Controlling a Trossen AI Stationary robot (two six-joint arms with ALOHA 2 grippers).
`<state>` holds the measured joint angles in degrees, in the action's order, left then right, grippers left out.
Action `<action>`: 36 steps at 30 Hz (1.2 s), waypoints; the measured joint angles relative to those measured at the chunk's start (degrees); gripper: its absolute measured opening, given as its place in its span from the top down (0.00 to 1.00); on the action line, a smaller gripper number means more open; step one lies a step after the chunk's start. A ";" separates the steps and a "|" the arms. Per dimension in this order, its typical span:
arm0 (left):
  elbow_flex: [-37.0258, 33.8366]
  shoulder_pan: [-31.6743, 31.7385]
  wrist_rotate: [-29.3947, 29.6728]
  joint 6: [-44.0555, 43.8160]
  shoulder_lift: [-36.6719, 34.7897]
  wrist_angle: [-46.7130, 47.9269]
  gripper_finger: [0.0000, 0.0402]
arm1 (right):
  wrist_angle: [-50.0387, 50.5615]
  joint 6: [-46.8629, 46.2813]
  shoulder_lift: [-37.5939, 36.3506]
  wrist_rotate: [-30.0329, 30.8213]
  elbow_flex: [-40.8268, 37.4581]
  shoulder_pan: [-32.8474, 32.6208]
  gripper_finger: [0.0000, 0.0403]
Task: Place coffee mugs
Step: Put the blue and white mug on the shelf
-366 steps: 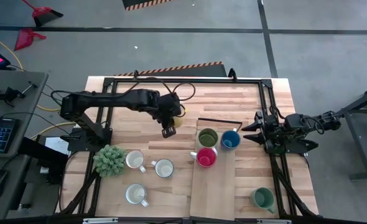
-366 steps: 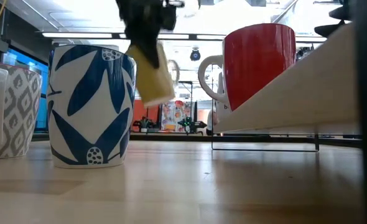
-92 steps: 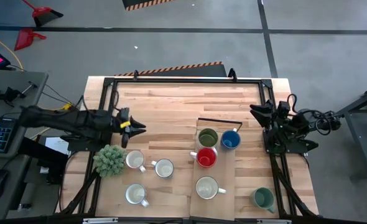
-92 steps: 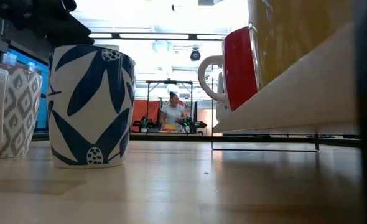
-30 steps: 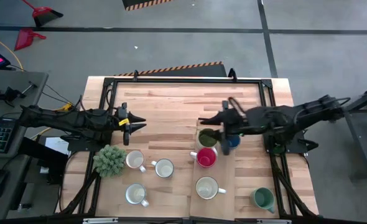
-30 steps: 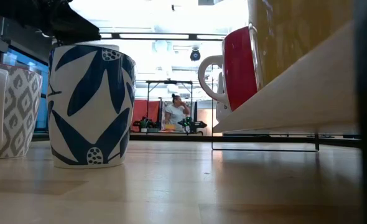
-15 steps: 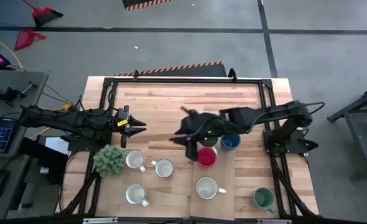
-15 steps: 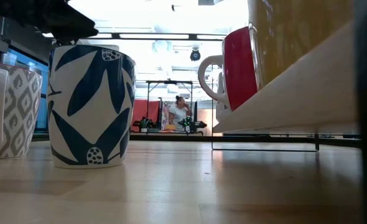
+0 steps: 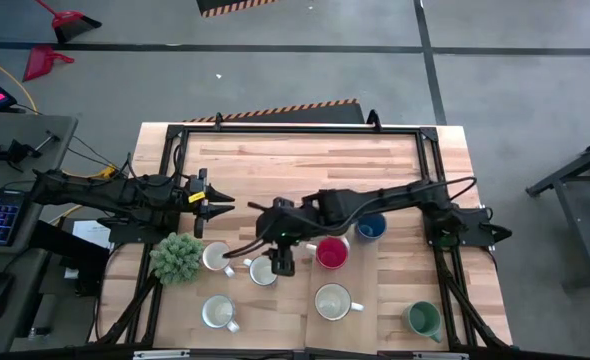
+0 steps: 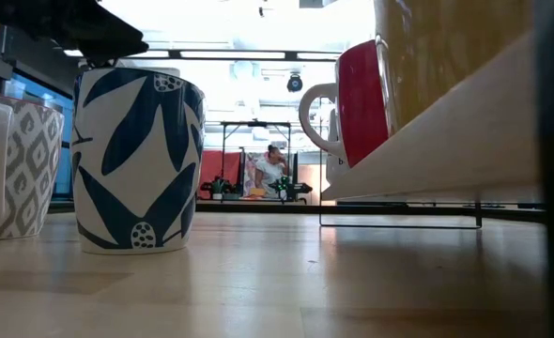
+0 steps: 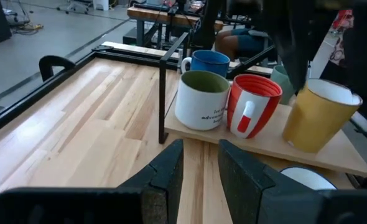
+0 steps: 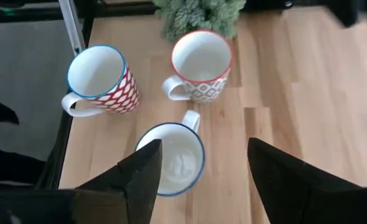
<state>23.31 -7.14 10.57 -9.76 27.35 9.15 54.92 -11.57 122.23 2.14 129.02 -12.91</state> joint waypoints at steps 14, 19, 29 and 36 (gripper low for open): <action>0.00 0.00 0.07 2.43 0.00 -0.02 0.78 | 0.82 -3.38 7.28 -2.83 0.58 0.00 0.52; 0.01 0.00 0.48 2.47 -0.02 -0.03 0.78 | -0.08 -3.86 8.56 -2.99 0.23 0.00 0.52; 0.02 -0.02 0.48 2.37 0.00 -0.04 0.78 | 0.83 -4.98 12.27 -3.28 0.19 0.02 0.52; 0.02 -0.02 0.48 1.42 -0.02 -0.04 0.78 | 0.94 -4.89 13.76 -3.26 0.16 0.00 0.52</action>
<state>23.33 -7.16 11.05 -8.34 27.34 9.11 55.85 -16.47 136.00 -1.12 129.19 -12.91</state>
